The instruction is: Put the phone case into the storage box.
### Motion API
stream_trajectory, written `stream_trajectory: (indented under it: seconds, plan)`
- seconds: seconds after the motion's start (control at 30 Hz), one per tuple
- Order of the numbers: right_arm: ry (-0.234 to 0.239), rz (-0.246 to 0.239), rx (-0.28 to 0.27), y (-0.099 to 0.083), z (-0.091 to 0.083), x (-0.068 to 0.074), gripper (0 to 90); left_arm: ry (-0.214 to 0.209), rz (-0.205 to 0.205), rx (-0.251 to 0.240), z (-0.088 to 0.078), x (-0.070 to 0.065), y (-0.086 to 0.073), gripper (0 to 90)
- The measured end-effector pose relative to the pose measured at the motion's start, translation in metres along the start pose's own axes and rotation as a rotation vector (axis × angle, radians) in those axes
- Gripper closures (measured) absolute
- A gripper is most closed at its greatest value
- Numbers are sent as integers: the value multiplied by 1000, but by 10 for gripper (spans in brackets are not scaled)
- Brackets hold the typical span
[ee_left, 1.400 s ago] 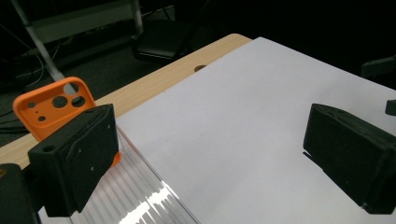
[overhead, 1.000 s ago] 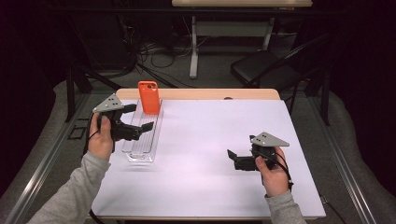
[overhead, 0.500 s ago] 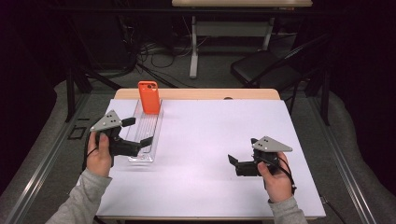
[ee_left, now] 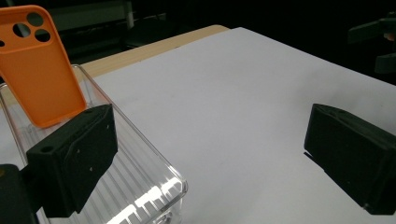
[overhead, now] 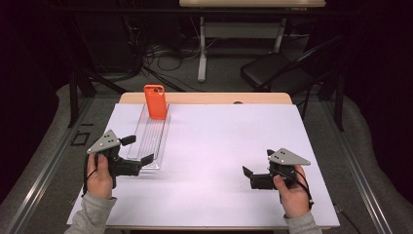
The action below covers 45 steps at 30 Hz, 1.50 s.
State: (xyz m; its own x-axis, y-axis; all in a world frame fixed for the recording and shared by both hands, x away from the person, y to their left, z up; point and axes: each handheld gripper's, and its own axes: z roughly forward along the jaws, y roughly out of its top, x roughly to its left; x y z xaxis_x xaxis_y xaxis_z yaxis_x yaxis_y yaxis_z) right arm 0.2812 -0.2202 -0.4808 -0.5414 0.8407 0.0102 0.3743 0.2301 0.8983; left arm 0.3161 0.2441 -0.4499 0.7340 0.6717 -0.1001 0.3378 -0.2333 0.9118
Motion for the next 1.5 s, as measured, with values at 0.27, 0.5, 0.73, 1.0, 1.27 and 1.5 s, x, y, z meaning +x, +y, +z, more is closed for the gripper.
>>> stream_trajectory:
  seconds: [0.27,0.5,0.73,1.0,1.27,1.5]
  plan:
    - [-1,9,-1,-6,-3,-2,0,8,-19,-17,-5,2,-14,30]
    - [-12,15,11,-13,-3,-4,0,18,-42,-32,-8,5,-25,33]
    - [-28,11,18,-17,0,-3,0,27,-40,-27,-8,7,-31,33]
    - [-50,19,10,-22,-1,-6,0,40,-56,-32,-8,10,-43,35]
    - [-63,21,-2,-26,0,-8,0,59,-51,-32,-8,15,-51,35]
    - [-71,23,6,-31,1,-11,0,59,-28,-43,-9,16,-54,35]
